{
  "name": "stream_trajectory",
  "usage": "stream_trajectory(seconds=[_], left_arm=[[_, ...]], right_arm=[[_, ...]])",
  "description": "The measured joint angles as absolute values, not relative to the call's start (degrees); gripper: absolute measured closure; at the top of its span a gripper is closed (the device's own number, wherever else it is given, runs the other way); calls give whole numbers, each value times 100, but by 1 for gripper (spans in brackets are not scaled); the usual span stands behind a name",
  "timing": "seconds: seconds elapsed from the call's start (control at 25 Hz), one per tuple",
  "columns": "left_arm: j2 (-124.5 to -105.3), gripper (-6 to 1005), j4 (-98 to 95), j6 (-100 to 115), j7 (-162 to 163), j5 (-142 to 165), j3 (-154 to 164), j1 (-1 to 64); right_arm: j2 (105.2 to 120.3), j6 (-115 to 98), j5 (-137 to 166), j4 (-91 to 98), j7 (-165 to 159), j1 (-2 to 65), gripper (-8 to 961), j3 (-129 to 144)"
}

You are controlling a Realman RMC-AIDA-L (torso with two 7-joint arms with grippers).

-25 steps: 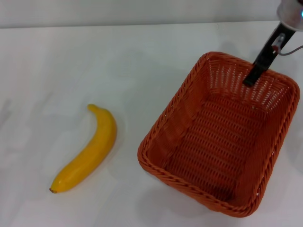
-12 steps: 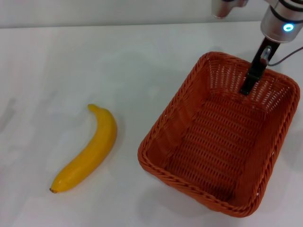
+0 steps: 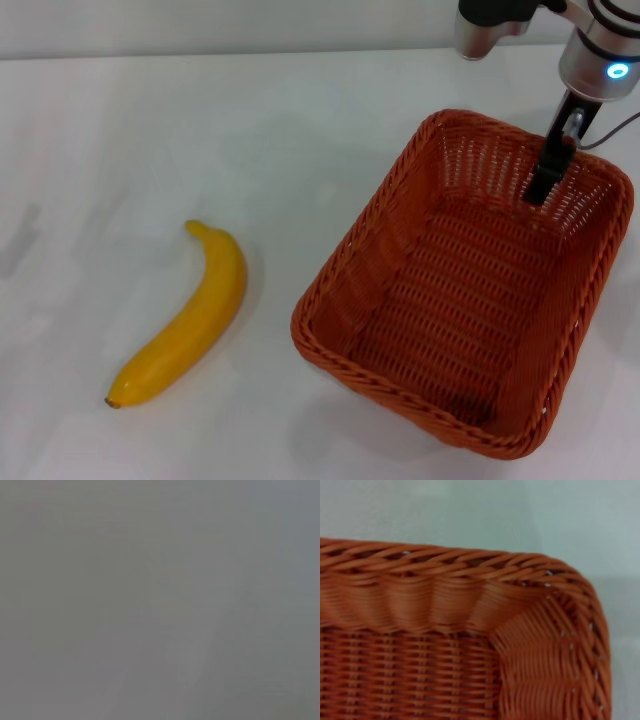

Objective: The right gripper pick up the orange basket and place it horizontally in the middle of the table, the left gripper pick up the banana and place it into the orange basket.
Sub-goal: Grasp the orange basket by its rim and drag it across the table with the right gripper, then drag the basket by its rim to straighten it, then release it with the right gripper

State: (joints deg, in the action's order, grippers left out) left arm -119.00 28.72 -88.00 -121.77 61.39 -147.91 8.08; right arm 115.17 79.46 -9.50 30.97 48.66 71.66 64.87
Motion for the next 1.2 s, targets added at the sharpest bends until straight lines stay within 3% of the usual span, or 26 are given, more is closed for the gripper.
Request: stream_trajectory(seconds=[0.36,0.6,0.68,0.72,0.84,1.12,1.16,1.2], left_arm=[[-11900,117,2873,-8797,-12181,6135,-14792,890],[-11894,118,2874,-8797,-12185,6132,-14792,898],[-11892,118,2874,-8799,-12189,6130,-14792,903],[-11892,118,2874,-8799,-12191,6129,-14792,904],[-11891,118,2874,-8793,-12195,6129,-14792,910],[-11891,118,2917,-8786,-12198,6133,-14792,915],[-11889,118,2922,-8785,-12198,6134,-14792,921],[-11885,118,2927,-8784,-12199,6136,-14792,931]], right_arm=[[11510,8225,-1155,3306,5001,7121,325,6393],[11482,8561,-1271,3431,5086,7107,563,6308],[11464,8612,-1215,3423,5011,7103,712,6297],[11445,8626,-1196,3435,4941,7092,719,6281],[11313,8677,-1157,3580,4675,7037,739,6114],[10854,8987,-1159,3967,4054,6805,762,4963],[10854,8987,-1159,3967,4054,6805,765,4963],[10712,9058,-1191,4007,3872,6671,768,4670]])
